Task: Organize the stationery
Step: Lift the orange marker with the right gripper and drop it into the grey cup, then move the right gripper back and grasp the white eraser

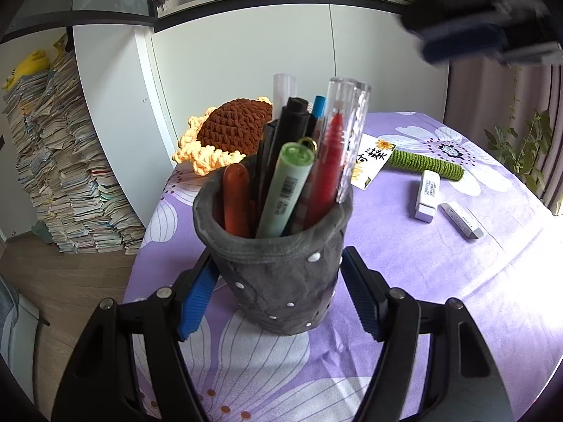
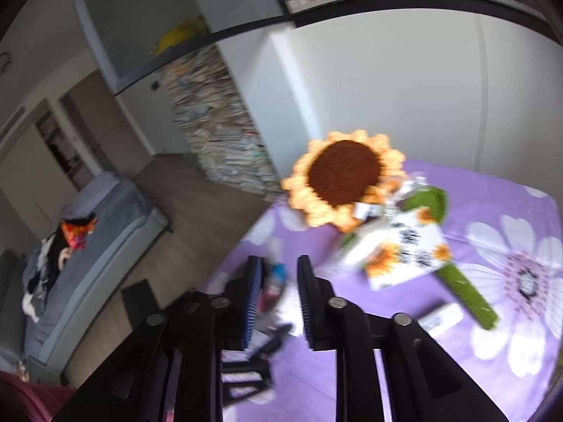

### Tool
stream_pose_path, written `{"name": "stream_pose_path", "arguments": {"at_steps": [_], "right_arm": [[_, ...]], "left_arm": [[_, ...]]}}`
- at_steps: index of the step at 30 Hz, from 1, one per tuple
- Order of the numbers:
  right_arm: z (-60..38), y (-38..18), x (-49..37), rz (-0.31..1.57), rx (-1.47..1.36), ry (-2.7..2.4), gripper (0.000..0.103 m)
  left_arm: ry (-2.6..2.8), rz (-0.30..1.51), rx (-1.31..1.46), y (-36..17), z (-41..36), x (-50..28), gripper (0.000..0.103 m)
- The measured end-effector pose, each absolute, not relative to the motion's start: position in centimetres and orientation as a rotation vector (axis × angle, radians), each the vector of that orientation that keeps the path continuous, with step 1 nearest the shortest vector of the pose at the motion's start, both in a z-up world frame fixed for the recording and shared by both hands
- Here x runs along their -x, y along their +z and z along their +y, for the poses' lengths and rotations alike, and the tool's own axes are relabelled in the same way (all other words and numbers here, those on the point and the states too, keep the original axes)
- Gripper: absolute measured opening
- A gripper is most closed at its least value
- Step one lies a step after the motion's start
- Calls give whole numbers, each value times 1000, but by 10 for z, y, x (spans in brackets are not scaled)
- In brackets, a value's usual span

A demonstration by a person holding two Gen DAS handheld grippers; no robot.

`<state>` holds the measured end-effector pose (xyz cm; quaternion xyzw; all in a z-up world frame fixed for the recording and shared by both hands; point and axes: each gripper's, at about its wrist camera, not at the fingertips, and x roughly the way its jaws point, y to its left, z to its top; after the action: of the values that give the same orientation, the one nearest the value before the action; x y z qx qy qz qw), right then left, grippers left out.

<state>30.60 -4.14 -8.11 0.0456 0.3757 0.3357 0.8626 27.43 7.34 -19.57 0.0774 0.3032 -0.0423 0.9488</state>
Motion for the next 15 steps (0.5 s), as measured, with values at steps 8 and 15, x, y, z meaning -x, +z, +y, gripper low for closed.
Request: {"name": "stream_pose_path", "arguments": {"at_steps": [8,15], "right_arm": [[-112,-157,-328,1094,-89,348,50],[-120,-192,-345,1195,-109,287,50]], "left_arm": [[-110,571,-107,-190,81,-264,83],[-125,553,-82,-187,87,-260,83]]}}
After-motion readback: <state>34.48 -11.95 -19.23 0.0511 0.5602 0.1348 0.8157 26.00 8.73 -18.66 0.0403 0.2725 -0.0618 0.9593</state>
